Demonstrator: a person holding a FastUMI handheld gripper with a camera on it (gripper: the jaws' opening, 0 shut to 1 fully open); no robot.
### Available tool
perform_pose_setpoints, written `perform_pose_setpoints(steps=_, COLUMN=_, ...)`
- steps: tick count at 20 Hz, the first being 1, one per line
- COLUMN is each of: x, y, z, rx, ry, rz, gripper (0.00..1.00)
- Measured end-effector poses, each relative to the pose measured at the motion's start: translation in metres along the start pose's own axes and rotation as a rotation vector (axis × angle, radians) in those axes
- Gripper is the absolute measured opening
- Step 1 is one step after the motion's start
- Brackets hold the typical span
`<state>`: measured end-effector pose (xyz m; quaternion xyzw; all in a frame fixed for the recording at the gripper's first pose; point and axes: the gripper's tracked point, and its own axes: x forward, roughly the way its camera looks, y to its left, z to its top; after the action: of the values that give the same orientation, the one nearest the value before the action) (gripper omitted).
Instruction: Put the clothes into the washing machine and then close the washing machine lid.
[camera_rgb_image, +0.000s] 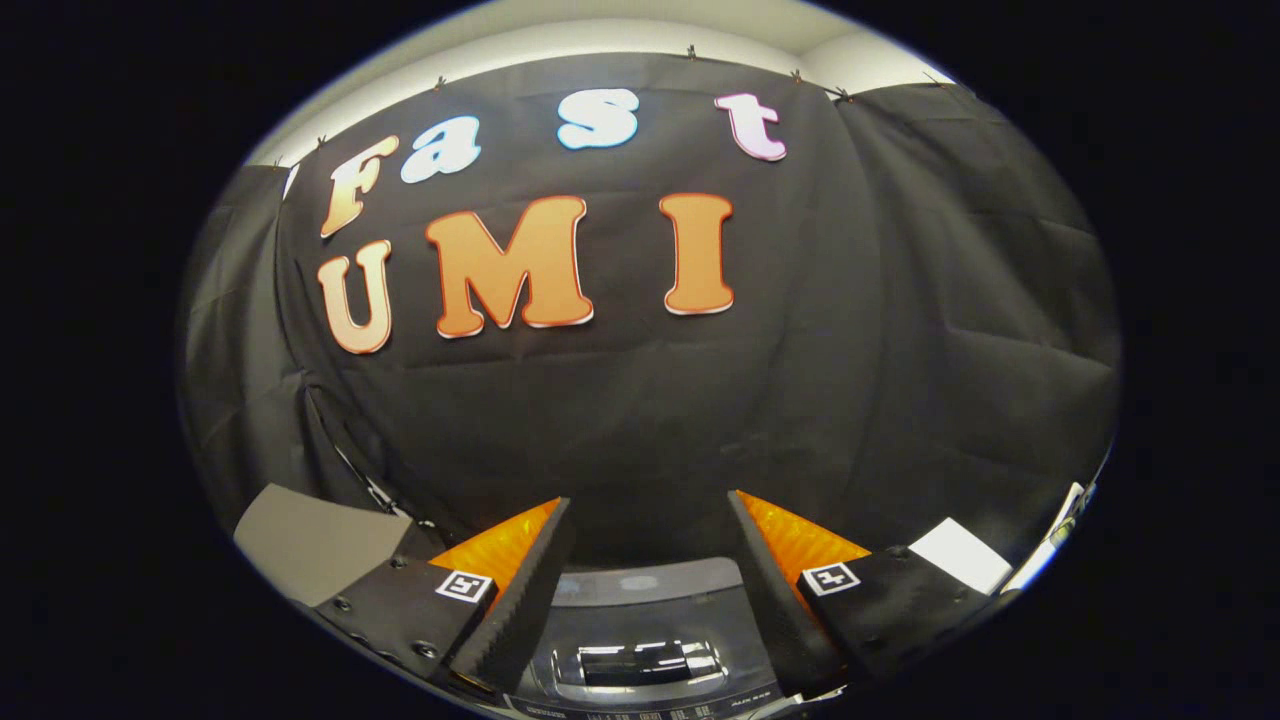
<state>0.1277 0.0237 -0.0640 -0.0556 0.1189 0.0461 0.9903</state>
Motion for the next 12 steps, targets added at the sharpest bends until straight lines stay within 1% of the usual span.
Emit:
perform_pose_setpoints(steps=6, x=-0.016, y=0.004, z=0.054, rx=-0.029, ry=-0.093, rz=-0.004, gripper=0.97)
perform_pose_setpoints(steps=12, x=-0.029, y=0.018, z=0.083, rx=-0.04, ry=-0.145, rz=0.02, gripper=0.97)
